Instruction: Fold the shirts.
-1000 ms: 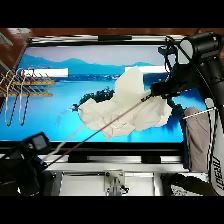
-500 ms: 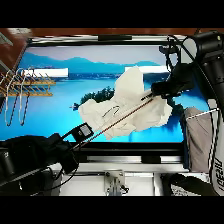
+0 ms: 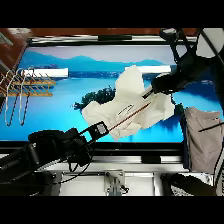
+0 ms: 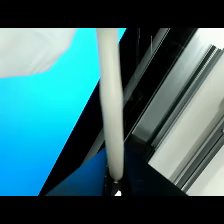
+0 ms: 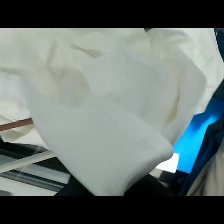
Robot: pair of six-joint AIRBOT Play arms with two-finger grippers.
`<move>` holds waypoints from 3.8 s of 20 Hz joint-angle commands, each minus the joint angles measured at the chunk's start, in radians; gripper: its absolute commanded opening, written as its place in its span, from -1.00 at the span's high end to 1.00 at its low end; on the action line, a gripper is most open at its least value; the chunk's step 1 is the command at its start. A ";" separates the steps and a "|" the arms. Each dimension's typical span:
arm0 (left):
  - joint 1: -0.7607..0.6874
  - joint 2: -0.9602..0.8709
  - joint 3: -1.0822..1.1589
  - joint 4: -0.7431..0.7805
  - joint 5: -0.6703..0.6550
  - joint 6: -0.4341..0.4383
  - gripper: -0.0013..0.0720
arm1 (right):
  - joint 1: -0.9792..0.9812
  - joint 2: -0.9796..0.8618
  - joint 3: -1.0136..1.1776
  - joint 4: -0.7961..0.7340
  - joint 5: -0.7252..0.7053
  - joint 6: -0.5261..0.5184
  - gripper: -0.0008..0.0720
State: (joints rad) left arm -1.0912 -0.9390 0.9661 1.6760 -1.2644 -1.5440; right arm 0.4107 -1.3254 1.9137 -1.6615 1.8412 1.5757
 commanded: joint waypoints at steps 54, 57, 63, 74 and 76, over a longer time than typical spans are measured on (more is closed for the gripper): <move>0.119 0.030 0.001 -0.133 0.236 0.074 0.83 | -0.135 0.220 0.064 -0.250 -0.061 -0.159 -0.23; 0.127 0.026 0.001 -0.143 0.237 0.105 0.83 | -0.372 0.121 0.064 0.100 -0.021 -0.680 -0.23; 0.138 0.019 0.001 -0.140 0.296 0.122 0.83 | -0.428 -0.027 0.064 0.451 0.018 -1.128 -0.23; 0.272 -0.008 0.001 -0.167 0.394 0.196 0.83 | -0.600 -0.050 -0.239 0.597 -0.021 -1.306 -0.23; 0.272 -0.025 0.001 -0.181 0.409 0.213 0.83 | -0.623 -0.058 -0.254 0.578 -0.128 -1.386 -0.23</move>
State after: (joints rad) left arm -0.8288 -0.9463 0.9672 1.5169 -0.8898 -1.3705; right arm -0.1558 -1.3781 1.7237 -1.1217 1.8072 0.3157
